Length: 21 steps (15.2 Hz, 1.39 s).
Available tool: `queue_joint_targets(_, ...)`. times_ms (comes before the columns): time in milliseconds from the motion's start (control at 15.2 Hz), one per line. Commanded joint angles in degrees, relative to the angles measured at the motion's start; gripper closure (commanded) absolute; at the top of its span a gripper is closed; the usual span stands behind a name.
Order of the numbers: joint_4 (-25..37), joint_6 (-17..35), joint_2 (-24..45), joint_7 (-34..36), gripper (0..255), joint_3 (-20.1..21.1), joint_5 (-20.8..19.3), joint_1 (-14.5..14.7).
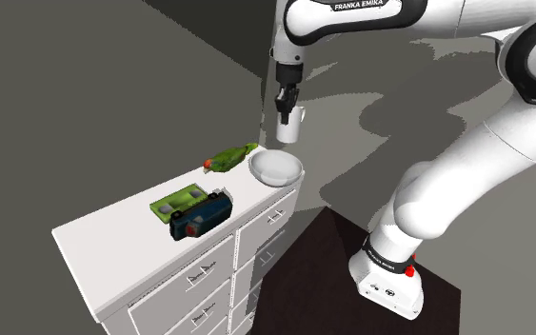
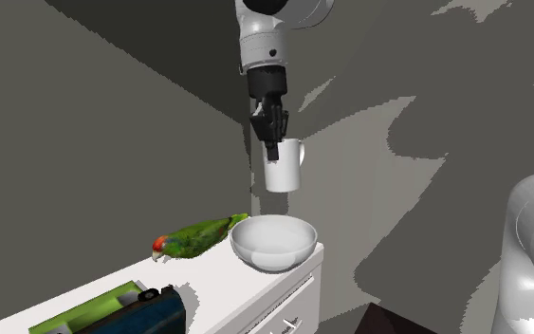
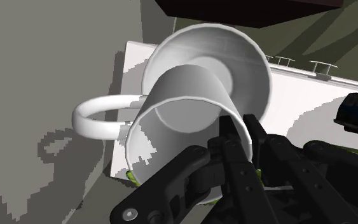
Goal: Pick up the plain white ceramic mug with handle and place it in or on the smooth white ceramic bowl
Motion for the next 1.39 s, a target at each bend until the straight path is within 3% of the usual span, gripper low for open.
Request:
queue_joint_targets(0, -1.9, 1.5, -0.3, 0.3, 255, 0.1, 0.0, 0.1)
queue_joint_targets(1056, -12.3, 14.3, 2.1, 0.6, 255, -0.1, -0.1, 0.0)
queue_joint_targets(1320, -12.3, 14.3, 2.1, 0.6, 255, -0.1, -0.1, 0.0)
